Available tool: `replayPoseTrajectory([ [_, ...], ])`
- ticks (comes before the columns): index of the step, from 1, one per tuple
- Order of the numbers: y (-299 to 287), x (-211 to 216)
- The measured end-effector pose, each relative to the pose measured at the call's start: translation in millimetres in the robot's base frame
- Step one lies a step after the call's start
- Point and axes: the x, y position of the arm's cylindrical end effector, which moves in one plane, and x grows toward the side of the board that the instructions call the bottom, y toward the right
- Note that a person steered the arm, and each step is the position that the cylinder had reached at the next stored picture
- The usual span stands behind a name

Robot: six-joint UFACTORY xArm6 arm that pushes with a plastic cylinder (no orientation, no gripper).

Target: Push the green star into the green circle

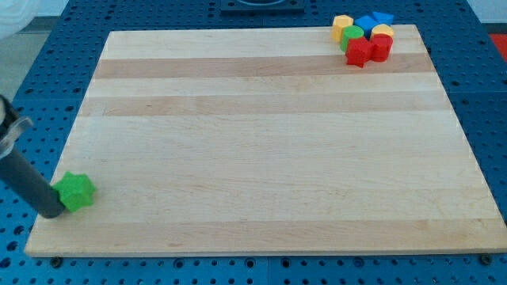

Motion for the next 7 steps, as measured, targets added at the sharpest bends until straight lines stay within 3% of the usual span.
replayPoseTrajectory([
  [3,48,-52],
  [7,165,-132],
])
